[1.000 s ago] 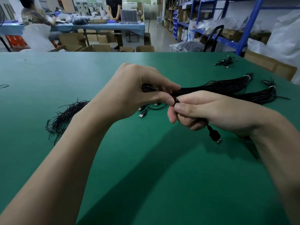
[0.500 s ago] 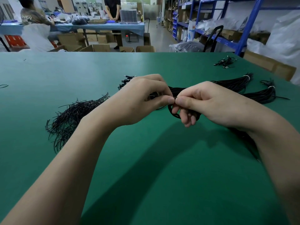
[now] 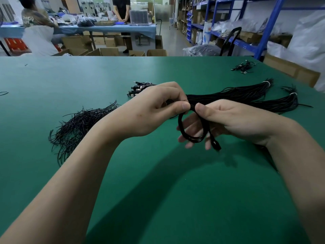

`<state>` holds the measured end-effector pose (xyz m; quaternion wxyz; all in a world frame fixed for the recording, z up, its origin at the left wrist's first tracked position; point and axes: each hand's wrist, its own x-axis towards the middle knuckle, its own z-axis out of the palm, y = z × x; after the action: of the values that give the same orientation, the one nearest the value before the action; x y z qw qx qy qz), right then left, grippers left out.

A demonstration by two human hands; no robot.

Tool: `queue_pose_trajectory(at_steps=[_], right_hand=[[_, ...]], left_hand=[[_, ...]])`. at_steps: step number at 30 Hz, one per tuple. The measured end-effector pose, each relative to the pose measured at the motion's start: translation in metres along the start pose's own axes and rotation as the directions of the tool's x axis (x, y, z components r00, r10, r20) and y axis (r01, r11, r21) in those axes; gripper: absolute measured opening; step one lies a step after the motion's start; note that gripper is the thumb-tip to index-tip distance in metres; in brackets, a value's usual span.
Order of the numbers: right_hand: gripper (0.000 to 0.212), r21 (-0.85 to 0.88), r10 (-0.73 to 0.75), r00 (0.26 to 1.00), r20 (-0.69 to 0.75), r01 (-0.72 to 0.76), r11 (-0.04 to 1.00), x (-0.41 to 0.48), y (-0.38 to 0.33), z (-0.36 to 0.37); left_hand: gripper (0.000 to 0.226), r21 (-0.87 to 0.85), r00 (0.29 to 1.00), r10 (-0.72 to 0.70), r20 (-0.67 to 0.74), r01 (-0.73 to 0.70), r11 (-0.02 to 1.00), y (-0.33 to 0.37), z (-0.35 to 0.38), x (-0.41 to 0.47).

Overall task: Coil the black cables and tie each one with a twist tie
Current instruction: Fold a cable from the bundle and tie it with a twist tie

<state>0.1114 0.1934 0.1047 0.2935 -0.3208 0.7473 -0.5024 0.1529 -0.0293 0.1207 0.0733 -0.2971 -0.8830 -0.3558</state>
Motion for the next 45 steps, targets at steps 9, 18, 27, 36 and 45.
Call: queue_pose_trajectory(at_steps=[9,18,27,36,45], right_hand=[[0.066,0.303,-0.028,0.956,0.291,-0.064,0.951,0.002,0.012,0.005],[0.042,0.385,-0.062,0.989,0.133,0.006,0.923,0.011,0.016,0.009],[0.046,-0.817,-0.253,0.931,-0.262,-0.075,0.572,0.024,-0.003,0.028],[0.053,-0.916,-0.351,0.916,-0.195,-0.043,0.398,0.023,-0.006,0.029],[0.043,-0.923,-0.358,0.911,-0.206,-0.059,0.380,0.012,-0.005,0.009]], left_hand=[[0.021,-0.056,0.999,0.048,0.014,-0.048,0.997,0.009,-0.005,-0.002],[0.020,0.103,0.998,0.049,-0.025,-0.047,0.994,0.007,-0.012,-0.002],[0.052,0.316,0.973,-0.220,0.075,0.186,0.930,-0.008,-0.015,-0.004],[0.054,-0.061,0.899,-0.245,0.363,0.285,0.957,-0.018,0.004,-0.007],[0.041,-0.095,0.966,-0.241,0.093,0.250,0.964,-0.022,0.039,0.000]])
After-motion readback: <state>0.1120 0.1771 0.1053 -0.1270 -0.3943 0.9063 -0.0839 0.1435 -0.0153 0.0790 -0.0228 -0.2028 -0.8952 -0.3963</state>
